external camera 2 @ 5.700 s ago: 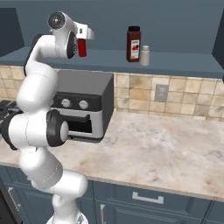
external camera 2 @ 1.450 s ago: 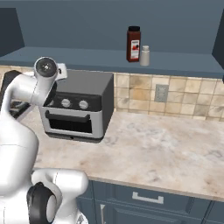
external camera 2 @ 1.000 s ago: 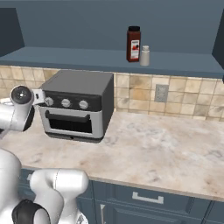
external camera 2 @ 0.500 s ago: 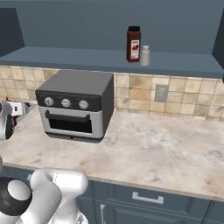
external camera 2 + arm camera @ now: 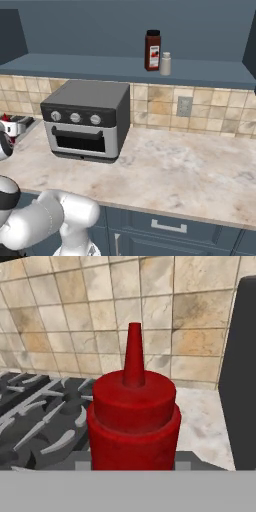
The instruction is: Collect the paprika, ketchup, and shaker from the cabinet and place them next to the stove.
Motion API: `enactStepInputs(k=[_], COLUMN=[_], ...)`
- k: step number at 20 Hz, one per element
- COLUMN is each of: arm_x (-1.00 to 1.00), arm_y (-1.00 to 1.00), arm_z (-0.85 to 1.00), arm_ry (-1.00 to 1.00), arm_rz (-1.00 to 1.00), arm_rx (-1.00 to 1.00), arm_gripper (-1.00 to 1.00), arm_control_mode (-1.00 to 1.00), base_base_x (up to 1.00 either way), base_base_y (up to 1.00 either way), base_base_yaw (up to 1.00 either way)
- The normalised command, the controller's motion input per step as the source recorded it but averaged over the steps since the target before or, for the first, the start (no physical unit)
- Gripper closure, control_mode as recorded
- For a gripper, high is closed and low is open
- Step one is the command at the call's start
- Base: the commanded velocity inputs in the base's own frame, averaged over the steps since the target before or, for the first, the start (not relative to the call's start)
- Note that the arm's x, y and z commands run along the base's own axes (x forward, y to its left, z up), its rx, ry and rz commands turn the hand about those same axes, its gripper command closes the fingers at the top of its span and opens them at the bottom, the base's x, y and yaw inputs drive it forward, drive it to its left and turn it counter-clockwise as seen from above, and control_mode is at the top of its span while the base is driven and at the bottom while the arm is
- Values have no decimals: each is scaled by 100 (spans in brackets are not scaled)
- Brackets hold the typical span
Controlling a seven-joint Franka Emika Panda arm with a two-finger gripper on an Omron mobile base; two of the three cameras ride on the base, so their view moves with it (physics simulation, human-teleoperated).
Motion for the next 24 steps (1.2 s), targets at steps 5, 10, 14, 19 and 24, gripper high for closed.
enactStepInputs(k=[5,10,14,19,24], arm_x=[36,27,2,16,35], arm_y=[13,3,0,0,0], arm_z=[-19,-18,-18,-22,-18], arm_ry=[0,0,3,5,2], arm_rz=[-10,-6,0,0,0], arm_rx=[0,0,0,0,0], arm_gripper=[100,100,100,100,100], arm_control_mode=[-100,-100,-100,-100,-100], base_base_x=[0,0,0,0,0], base_base_y=[0,0,0,0,0], base_base_yaw=[0,0,0,0,0])
